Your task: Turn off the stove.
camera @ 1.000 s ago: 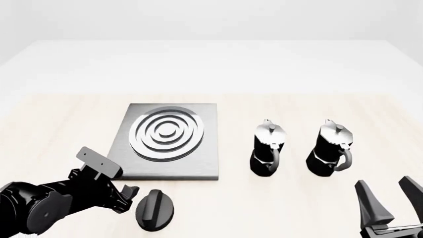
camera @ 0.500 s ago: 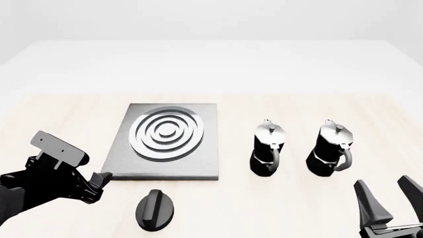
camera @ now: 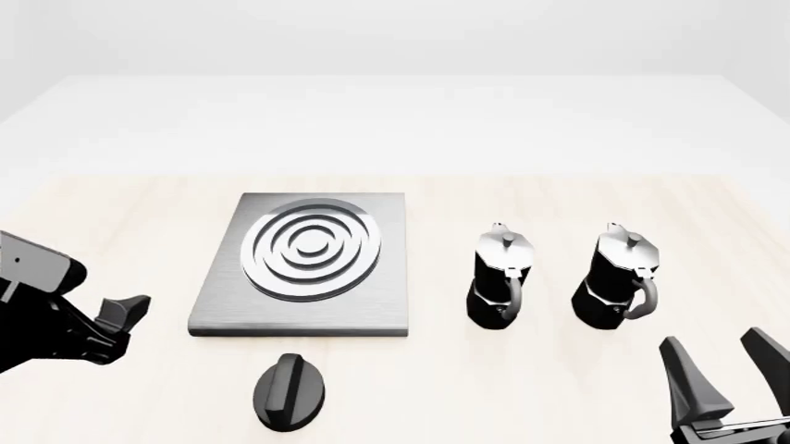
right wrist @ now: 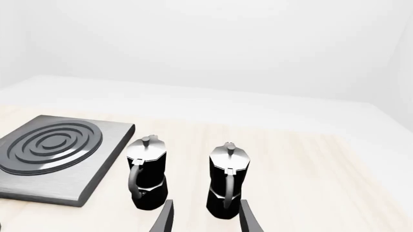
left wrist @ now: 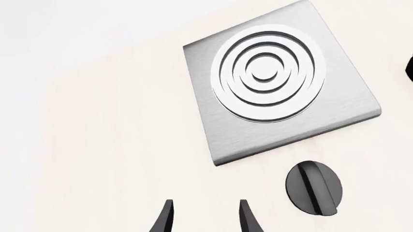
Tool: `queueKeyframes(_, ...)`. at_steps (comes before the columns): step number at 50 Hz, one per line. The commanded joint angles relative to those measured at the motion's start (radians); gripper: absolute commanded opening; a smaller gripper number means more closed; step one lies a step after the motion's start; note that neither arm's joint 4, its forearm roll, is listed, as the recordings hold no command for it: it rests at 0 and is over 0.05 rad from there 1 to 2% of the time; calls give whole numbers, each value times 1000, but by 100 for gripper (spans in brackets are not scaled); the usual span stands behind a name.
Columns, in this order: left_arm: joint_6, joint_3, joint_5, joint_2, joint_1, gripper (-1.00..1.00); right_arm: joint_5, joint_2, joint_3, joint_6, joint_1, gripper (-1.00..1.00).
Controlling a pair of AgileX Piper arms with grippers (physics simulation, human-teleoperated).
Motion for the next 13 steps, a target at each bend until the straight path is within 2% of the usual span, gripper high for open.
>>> queueKeyframes(1, 15, -66, 68, -60, 66, 100, -5, 5, 0, 1, 1, 100)
queueKeyframes(13, 12, -101, 104, -92, 104, 100, -12, 13, 0, -1, 1, 100)
